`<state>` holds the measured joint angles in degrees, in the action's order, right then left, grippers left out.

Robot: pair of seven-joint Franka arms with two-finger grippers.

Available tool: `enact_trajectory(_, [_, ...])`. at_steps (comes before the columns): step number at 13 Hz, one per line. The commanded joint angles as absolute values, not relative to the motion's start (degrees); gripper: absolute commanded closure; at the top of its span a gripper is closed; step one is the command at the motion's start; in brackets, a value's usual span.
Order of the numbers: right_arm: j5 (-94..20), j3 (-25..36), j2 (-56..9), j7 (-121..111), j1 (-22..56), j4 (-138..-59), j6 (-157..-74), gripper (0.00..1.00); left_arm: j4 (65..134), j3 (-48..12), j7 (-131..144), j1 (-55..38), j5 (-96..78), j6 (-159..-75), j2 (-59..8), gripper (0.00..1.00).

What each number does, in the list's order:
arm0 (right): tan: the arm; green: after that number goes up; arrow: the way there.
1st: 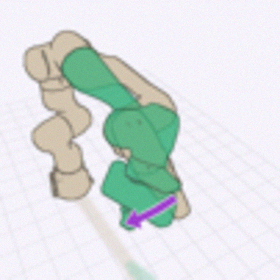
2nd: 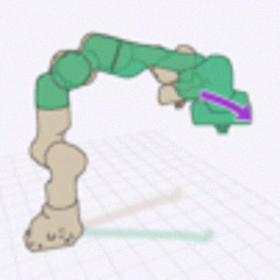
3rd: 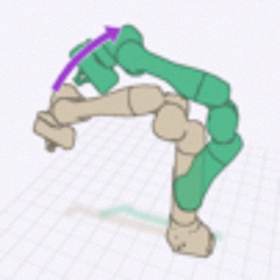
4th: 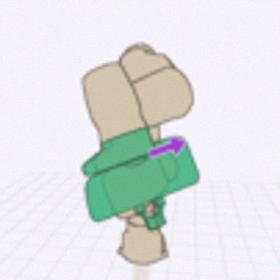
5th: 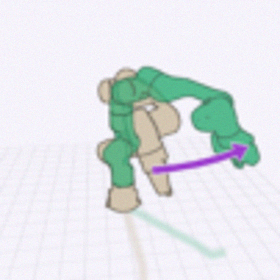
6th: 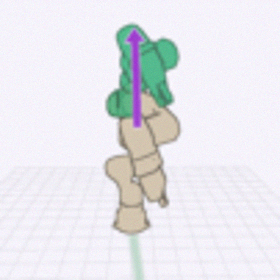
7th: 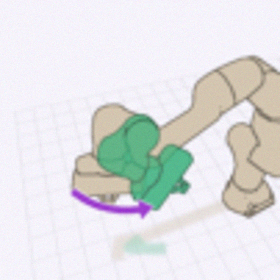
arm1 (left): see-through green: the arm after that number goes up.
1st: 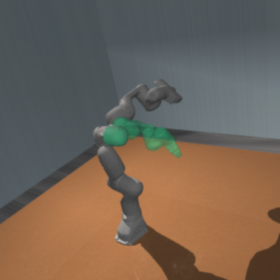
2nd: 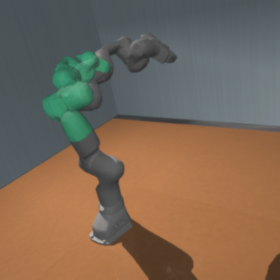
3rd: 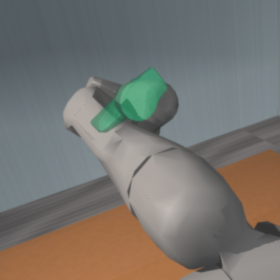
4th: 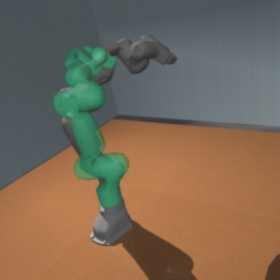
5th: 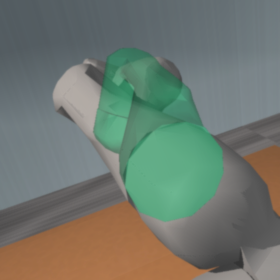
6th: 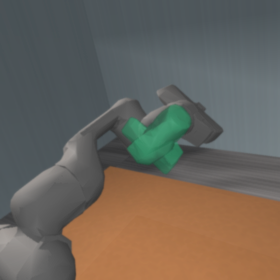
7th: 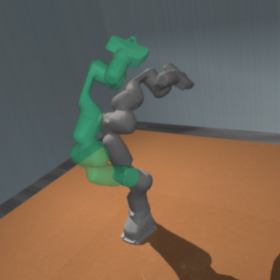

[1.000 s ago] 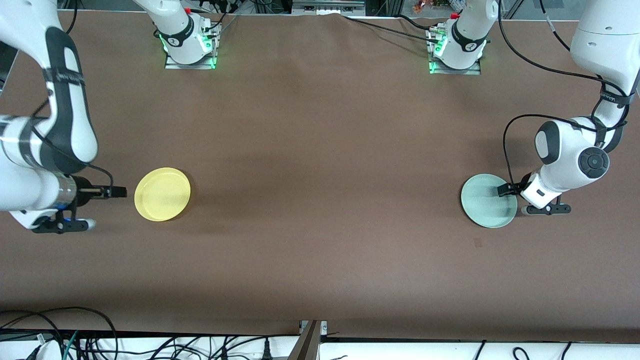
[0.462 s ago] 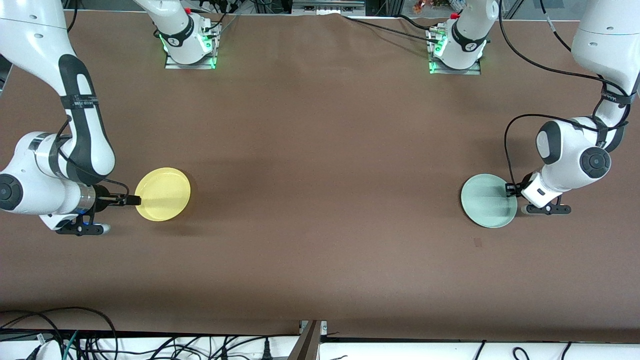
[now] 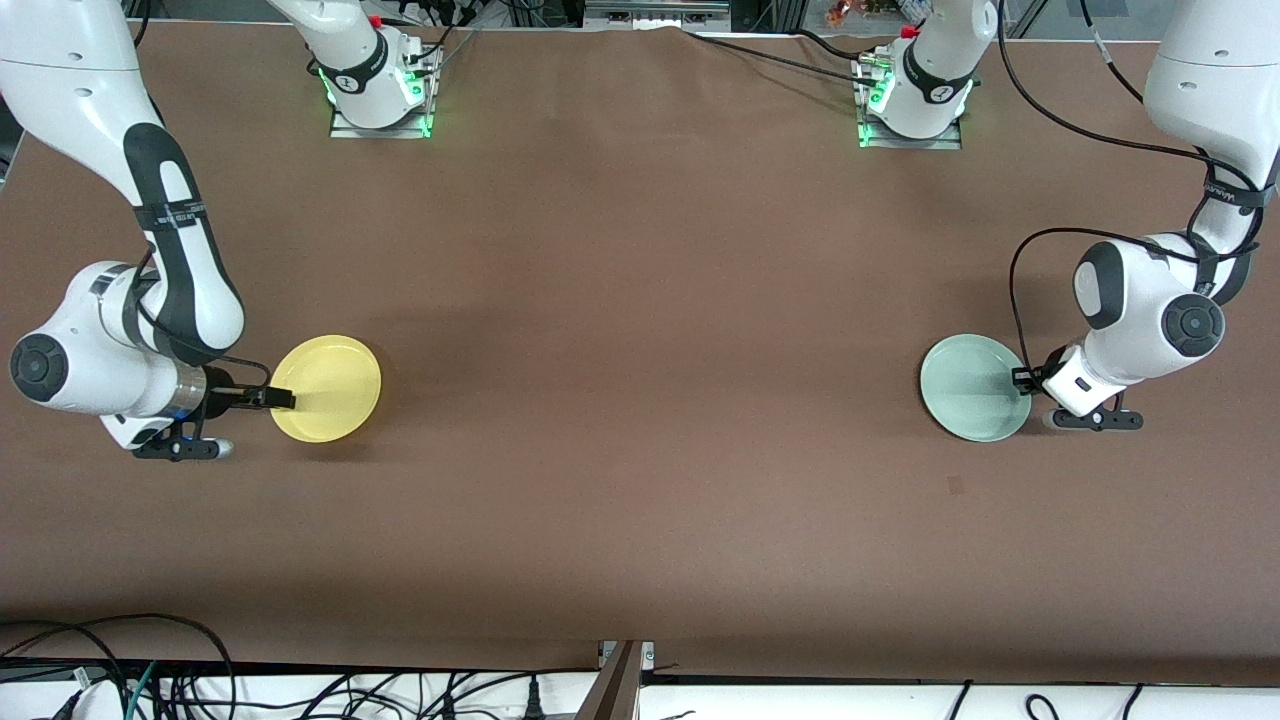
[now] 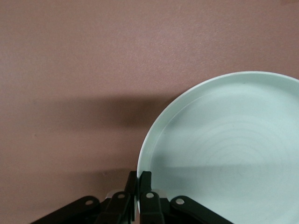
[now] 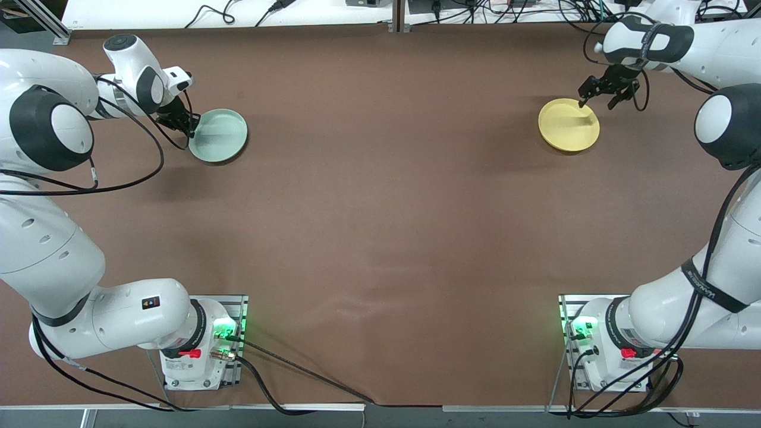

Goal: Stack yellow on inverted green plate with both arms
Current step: 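Lower the left gripper to the green plate while the right gripper reaches the yellow plate, then grasp and lift the green plate rim with the left gripper, tilting it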

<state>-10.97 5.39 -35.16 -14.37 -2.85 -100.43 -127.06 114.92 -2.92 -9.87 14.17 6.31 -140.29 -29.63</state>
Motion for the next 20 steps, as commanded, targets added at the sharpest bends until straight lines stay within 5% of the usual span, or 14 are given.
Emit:
enact_trajectory(1, [-17.03,4.83,-35.50,-23.09,-5.79,-103.27,-130.08,0.00,108.84,-3.86,-13.27,13.89,7.47,-129.70,-27.60,1.00])
enact_trajectory(8, [-18.19,4.83,-35.68,-24.87,-5.98,-103.27,-129.29,0.05,89.49,-4.22,-1.87,-0.15,16.58,-101.89,-27.51,1.00])
enact_trajectory(10, [-18.19,4.83,-35.68,-25.57,-5.89,-103.27,-129.02,0.42,86.67,-4.22,1.83,-5.16,20.55,-97.14,-27.68,1.00])
enact_trajectory(12, [-18.11,4.83,-35.68,-25.84,-5.89,-103.18,-128.50,0.64,84.91,-4.04,5.69,-9.64,20.92,-95.02,-27.95,1.00])
enact_trajectory(16, [-18.11,4.83,-35.60,-26.72,-5.89,-103.10,-128.32,0.89,83.59,-3.78,17.02,-20.10,25.90,-92.12,-28.12,1.00])
enact_trajectory(20, [-18.11,4.83,-35.60,-27.77,-5.89,-102.75,-128.23,1.00,79.63,-3.69,24.94,-30.04,31.90,-89.21,-30.67,1.00])
